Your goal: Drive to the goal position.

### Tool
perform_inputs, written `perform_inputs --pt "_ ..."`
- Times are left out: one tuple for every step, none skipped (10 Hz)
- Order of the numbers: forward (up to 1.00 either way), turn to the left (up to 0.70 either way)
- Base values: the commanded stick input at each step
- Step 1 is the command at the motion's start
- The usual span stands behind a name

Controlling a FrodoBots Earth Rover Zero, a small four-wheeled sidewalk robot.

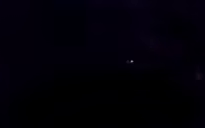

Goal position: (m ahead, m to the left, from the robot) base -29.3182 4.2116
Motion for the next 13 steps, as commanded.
perform_inputs --pt "-1.00 0.00" --pt "-1.00 0.00" --pt "-1.00 0.00" --pt "-1.00 0.00" --pt "-1.00 0.00" --pt "-1.00 0.00" --pt "-1.00 0.00" --pt "-1.00 0.00" --pt "-1.00 0.00" --pt "-1.00 0.00" --pt "-1.00 0.00" --pt "-1.00 0.00" --pt "-1.00 0.00"
